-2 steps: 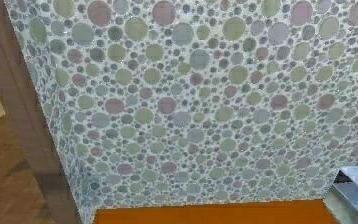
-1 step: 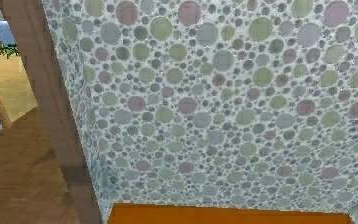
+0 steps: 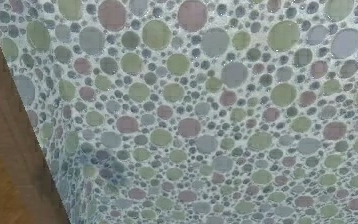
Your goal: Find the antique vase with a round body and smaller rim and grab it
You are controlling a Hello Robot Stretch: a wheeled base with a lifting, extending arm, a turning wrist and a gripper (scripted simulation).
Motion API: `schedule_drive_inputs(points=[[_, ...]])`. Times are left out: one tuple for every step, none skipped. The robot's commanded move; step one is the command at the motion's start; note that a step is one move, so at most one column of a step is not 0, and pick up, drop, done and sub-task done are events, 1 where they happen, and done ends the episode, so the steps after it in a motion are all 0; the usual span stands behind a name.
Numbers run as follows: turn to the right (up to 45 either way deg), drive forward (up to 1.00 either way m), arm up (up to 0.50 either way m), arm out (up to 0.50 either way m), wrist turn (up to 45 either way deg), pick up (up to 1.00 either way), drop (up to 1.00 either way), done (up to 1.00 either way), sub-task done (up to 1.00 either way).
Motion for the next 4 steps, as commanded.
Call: schedule_drive_inputs(points=[[-45.0,0.00,0.00,0.00,0.0,0.00,0.00,0.00,0.00],[-12.0,0.00,0.00,0.00,0.0,0.00,0.00,0.00,0.00],[0.0,0.80,0.00,0.00,0.0,0.00,0.00,0.00,0.00],[18.0,0.00,0.00,0.00,0.0,0.00,0.00,0.00,0.00]])
